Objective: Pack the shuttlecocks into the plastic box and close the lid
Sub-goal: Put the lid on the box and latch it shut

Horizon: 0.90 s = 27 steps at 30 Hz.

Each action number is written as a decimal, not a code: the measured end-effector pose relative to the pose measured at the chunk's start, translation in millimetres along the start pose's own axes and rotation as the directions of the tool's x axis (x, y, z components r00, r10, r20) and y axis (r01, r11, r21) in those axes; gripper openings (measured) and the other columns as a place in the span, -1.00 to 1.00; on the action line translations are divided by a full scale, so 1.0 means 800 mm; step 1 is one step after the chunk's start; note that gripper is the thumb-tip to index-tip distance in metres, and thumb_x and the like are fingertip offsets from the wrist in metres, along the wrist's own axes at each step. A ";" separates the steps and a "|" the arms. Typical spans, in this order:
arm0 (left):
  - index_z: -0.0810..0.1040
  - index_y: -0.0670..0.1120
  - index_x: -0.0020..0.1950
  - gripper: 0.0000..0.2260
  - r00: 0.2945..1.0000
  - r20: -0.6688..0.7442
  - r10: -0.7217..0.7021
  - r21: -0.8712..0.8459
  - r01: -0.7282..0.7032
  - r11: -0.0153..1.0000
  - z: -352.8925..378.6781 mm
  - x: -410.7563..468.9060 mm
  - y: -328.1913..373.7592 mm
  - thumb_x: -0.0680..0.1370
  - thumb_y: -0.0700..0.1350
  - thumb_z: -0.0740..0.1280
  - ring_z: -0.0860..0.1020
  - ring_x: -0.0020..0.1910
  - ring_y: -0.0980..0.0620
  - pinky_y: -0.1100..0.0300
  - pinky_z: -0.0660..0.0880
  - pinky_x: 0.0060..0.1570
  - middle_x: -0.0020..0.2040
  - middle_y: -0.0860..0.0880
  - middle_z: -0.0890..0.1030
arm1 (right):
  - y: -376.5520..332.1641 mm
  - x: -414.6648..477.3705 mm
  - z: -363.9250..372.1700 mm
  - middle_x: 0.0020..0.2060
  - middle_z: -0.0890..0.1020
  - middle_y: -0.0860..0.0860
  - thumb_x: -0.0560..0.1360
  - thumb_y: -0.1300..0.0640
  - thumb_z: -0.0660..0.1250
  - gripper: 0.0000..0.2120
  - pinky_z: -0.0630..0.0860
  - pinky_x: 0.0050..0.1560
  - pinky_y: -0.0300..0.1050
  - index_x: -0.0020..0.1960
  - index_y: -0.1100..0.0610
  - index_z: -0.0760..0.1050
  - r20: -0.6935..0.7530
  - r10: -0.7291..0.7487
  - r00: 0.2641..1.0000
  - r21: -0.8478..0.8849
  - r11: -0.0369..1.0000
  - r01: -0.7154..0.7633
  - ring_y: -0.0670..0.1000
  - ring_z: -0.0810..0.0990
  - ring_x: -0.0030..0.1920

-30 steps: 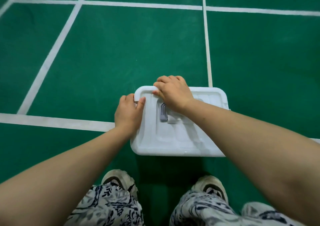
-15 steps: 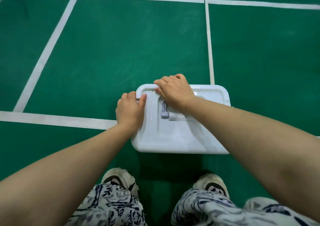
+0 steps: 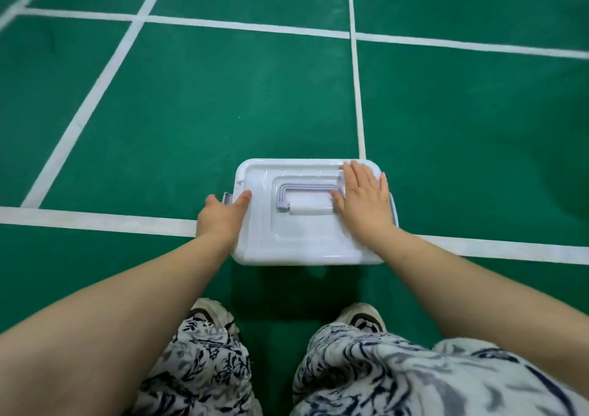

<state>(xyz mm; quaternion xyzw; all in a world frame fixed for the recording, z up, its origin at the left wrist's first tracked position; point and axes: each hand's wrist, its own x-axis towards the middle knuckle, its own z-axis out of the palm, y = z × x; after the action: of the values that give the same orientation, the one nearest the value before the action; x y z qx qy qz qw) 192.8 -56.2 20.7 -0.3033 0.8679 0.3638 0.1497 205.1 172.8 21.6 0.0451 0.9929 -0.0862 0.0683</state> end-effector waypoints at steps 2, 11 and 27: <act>0.41 -0.20 0.23 -0.37 1.000 0.018 -0.020 0.004 0.020 1.000 -0.001 -0.001 -0.003 0.44 0.30 0.20 0.51 0.07 -0.20 0.02 0.41 0.00 0.16 -0.19 0.53 | 0.010 -0.015 0.001 0.54 0.03 0.03 0.60 -0.10 0.02 -0.40 -0.17 0.50 0.13 0.54 0.12 -0.05 -0.018 0.097 0.995 0.021 0.995 -0.096 0.02 -0.03 0.54; 0.28 -0.19 0.16 -0.61 0.995 -0.058 0.085 -0.032 -0.087 0.996 0.010 -0.016 0.007 0.57 0.12 0.12 0.47 0.01 -0.22 0.02 0.34 -0.10 0.11 -0.21 0.50 | 0.046 -0.033 -0.006 0.51 0.17 0.12 0.50 -0.29 0.10 -0.17 -0.02 0.48 0.20 0.54 0.12 -0.17 0.124 0.497 0.859 0.329 0.796 -0.508 0.12 0.05 0.53; 0.28 -0.15 -0.10 -0.72 0.954 -0.208 0.218 0.070 -0.207 0.976 0.021 -0.013 0.006 0.58 0.07 0.11 0.43 -0.19 -0.18 0.06 0.33 -0.20 -0.17 -0.15 0.47 | 0.046 -0.022 0.004 0.28 0.37 0.17 0.56 -0.13 0.16 -0.43 0.39 0.21 0.07 0.42 0.21 0.23 0.059 0.514 0.856 0.529 0.711 -0.463 0.23 0.47 0.21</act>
<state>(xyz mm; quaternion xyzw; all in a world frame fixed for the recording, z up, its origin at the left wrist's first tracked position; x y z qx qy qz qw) 198.6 -37.0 16.2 -0.2420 0.9149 0.3222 0.0225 226.3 207.3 15.0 0.3269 0.8849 -0.3306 0.0277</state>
